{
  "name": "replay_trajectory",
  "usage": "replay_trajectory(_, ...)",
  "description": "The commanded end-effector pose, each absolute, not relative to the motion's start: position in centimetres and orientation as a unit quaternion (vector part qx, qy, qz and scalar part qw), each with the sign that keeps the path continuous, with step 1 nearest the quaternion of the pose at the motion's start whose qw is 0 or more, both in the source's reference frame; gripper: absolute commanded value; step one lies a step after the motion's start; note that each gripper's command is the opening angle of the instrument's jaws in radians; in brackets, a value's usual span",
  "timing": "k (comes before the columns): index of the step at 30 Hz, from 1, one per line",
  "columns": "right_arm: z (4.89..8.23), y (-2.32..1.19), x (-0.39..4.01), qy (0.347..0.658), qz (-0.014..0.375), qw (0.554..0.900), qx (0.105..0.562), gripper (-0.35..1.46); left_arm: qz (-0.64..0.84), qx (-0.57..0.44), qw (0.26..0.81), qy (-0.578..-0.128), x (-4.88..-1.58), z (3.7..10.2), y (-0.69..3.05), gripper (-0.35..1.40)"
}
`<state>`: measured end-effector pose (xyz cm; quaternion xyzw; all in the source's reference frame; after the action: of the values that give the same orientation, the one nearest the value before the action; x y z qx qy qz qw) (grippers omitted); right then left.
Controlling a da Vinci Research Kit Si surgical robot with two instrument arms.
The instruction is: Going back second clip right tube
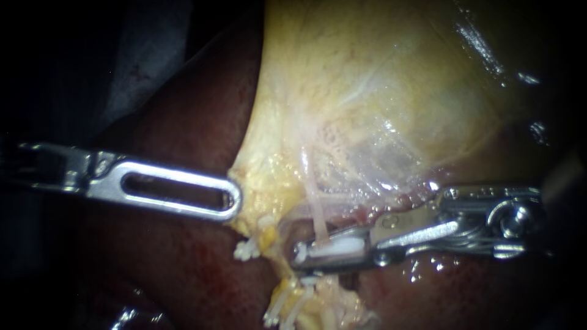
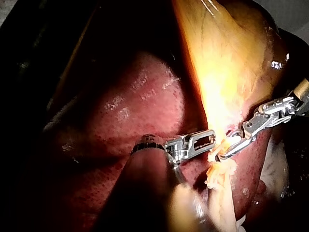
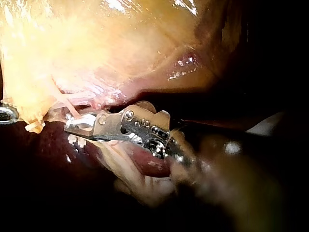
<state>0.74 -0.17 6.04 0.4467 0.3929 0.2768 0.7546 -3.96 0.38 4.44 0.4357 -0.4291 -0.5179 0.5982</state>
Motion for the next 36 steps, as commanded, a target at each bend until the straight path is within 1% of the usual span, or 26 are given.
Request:
replay_trajectory(1,6.04,-0.17,0.74,0.393,0.277,0.755,0.447,-0.35,-0.518,0.436,0.598,-0.429,-3.96,4.44,0.38,-0.35)
replay_trajectory(15,6.03,-0.19,0.75,0.393,0.276,0.755,0.447,-0.35,-0.518,0.435,0.598,-0.429,-3.96,4.44,0.38,-0.35)
replay_trajectory(16,6.02,-0.19,0.75,0.392,0.275,0.756,0.447,-0.19,-0.518,0.435,0.598,-0.429,-3.96,4.44,0.38,-0.35)
replay_trajectory(17,6.02,-0.19,0.75,0.393,0.275,0.755,0.447,-0.08,-0.518,0.435,0.598,-0.429,-3.96,4.44,0.38,-0.35)
replay_trajectory(19,6.01,-0.20,0.76,0.393,0.277,0.753,0.449,0.09,-0.518,0.435,0.598,-0.429,-3.96,4.44,0.38,-0.35)
replay_trajectory(20,6.01,-0.20,0.76,0.399,0.269,0.756,0.444,0.18,-0.518,0.435,0.598,-0.429,-3.96,4.44,0.38,-0.35)
replay_trajectory(22,6.01,-0.20,0.78,0.407,0.255,0.760,0.438,0.30,-0.518,0.435,0.598,-0.429,-3.96,4.44,0.38,-0.35)
replay_trajectory(24,6.01,-0.20,0.78,0.413,0.251,0.762,0.431,0.34,-0.518,0.435,0.598,-0.429,-3.96,4.44,0.38,-0.35)
replay_trajectory(27,6.01,-0.19,0.80,0.426,0.246,0.769,0.409,0.41,-0.518,0.435,0.598,-0.429,-3.96,4.44,0.38,-0.35)
replay_trajectory(33,6.02,-0.19,0.84,0.434,0.231,0.774,0.400,0.45,-0.518,0.435,0.598,-0.429,-3.96,4.44,0.38,-0.35)
replay_trajectory(36,6.02,-0.19,0.85,0.440,0.217,0.778,0.391,0.47,-0.518,0.435,0.598,-0.429,-3.96,4.44,0.37,-0.35)
